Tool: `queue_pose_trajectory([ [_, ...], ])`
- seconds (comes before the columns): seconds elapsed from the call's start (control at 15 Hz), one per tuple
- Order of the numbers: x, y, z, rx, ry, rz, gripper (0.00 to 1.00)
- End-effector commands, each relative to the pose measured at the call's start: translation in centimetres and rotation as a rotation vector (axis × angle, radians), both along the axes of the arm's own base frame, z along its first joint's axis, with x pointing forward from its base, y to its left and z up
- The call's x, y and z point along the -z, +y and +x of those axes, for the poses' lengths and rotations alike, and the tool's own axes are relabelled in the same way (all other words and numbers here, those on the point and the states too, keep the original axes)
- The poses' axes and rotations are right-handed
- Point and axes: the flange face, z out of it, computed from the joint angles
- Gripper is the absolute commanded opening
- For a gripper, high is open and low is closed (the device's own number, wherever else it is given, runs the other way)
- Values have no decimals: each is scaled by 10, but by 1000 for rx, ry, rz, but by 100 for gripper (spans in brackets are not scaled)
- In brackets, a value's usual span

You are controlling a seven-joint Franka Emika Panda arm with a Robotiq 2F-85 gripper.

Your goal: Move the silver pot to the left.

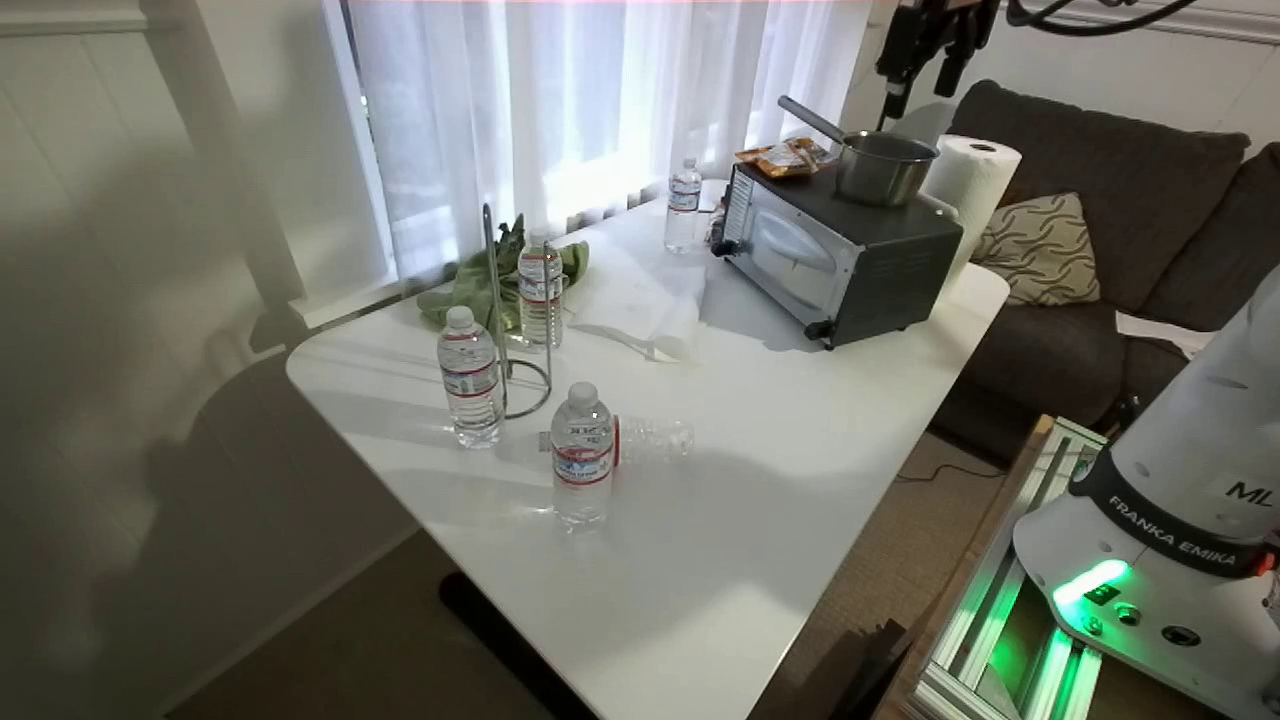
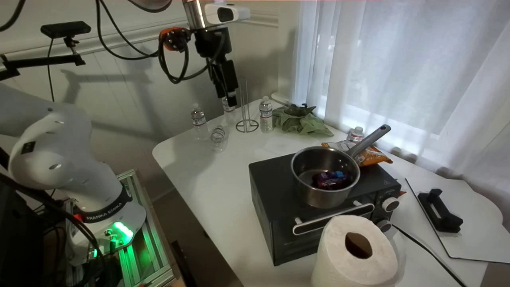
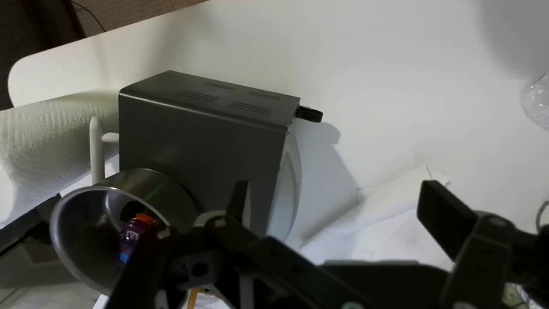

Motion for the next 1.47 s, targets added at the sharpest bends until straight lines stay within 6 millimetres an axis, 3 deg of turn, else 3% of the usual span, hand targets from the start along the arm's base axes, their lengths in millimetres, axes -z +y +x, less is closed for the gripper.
queue_pose_trajectory([
  [0.0, -1, -14, 24, 11, -15, -33, 100],
  [0.47, 17, -54, 65, -6, 2, -42, 100],
  [0.73, 28, -87, 82, -2, 15, -5, 100],
  [1.0, 38, -117, 92, -36, 30, 57, 100],
  [1.4, 62, -146, 98, -61, 38, 182, 100],
])
